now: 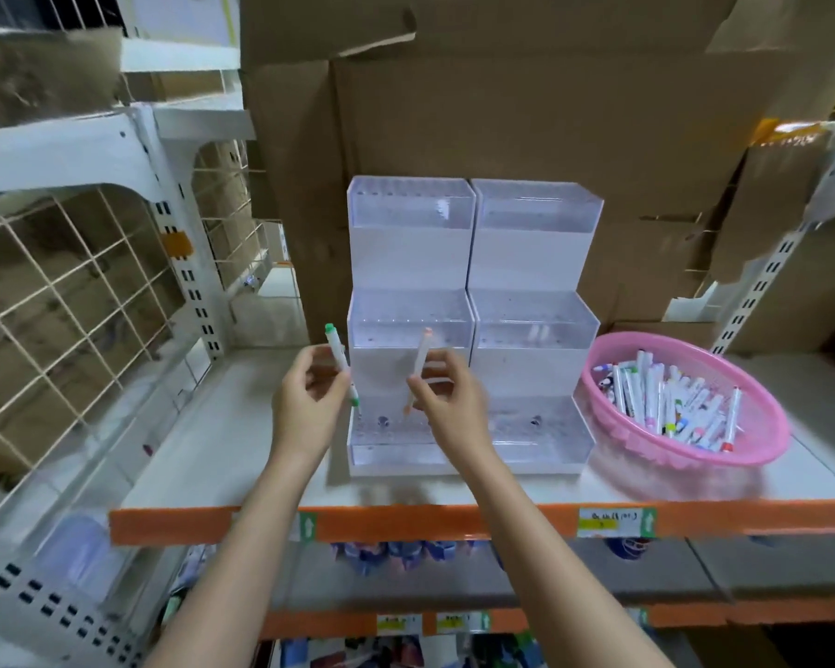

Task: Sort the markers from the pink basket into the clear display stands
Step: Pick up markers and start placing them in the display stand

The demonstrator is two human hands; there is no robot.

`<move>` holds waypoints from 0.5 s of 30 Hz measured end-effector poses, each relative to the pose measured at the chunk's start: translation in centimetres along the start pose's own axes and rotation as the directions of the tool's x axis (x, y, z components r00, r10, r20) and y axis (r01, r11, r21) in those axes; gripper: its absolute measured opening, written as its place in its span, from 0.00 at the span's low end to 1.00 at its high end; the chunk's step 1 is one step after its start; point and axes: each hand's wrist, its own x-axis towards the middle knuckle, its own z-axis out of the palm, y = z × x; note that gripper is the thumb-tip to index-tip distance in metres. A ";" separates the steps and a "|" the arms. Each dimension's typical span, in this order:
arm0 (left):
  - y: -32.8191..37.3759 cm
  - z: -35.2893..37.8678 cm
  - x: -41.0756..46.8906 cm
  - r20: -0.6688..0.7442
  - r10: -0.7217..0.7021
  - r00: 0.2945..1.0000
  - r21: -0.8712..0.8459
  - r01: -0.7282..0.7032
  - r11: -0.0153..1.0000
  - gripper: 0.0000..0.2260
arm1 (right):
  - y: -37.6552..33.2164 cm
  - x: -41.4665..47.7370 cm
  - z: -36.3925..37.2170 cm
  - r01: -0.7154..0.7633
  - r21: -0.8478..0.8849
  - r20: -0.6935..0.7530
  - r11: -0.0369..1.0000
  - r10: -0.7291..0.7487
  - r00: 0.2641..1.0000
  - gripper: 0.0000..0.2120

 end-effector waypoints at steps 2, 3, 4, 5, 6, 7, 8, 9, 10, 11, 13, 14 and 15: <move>-0.5 0.1 0.8 -0.002 0.012 1.000 0.009 -0.012 1.000 0.09 | 0.2 0.8 0.8 0.034 -0.014 0.006 0.999 -0.034 0.999 0.06; -0.7 0.2 1.2 -0.005 0.016 1.000 0.015 -0.016 1.000 0.08 | 0.2 1.2 1.1 0.050 -0.032 0.016 0.998 -0.050 0.999 0.06; -0.9 0.2 1.5 -0.008 0.018 1.000 0.024 -0.018 1.000 0.08 | 0.2 1.5 1.4 0.065 -0.049 0.024 0.997 -0.064 0.998 0.06; -1.1 0.1 1.8 -0.007 0.023 1.000 0.036 -0.023 0.999 0.08 | 0.3 1.8 1.7 0.080 -0.063 0.024 0.995 -0.078 0.997 0.06; -1.3 0.1 2.1 -0.004 0.030 1.000 0.048 -0.030 0.998 0.09 | 0.4 2.0 2.0 0.097 -0.073 0.020 0.993 -0.096 0.995 0.06; -1.5 0.1 2.4 0.000 0.035 0.999 0.059 -0.035 0.998 0.10 | 0.6 2.2 2.3 0.116 -0.086 0.013 0.990 -0.115 0.993 0.05; -1.7 0.0 2.6 0.006 0.038 0.999 0.068 -0.038 0.997 0.10 | 0.8 2.3 2.6 0.133 -0.097 0.007 0.986 -0.133 0.991 0.04; -1.9 0.0 2.8 0.015 0.043 0.999 0.079 -0.044 0.996 0.10 | 1.0 2.4 2.9 0.147 -0.104 0.001 0.984 -0.148 0.989 0.04; -2.0 0.0 2.9 0.026 0.053 0.998 0.088 -0.055 0.995 0.10 | 1.1 2.3 3.1 0.158 -0.105 -0.004 0.982 -0.159 0.987 0.03; -2.2 0.0 3.0 0.039 0.065 0.997 0.095 -0.068 0.993 0.09 | 1.3 2.3 3.3 0.169 -0.103 -0.011 0.980 -0.171 0.985 0.03; -2.5 0.1 3.0 0.070 0.081 0.994 0.100 -0.088 0.991 0.08 | 1.5 2.2 3.5 0.196 -0.098 -0.019 0.976 -0.199 0.980 0.04; -2.7 0.2 3.0 0.082 0.088 0.993 0.106 -0.096 0.990 0.08 | 1.6 2.2 3.5 0.208 -0.100 -0.020 0.973 -0.211 0.977 0.04; -2.8 0.2 3.0 0.091 0.095 0.991 0.118 -0.105 0.987 0.08 | 1.6 2.2 3.6 0.218 -0.109 -0.020 0.970 -0.221 0.975 0.04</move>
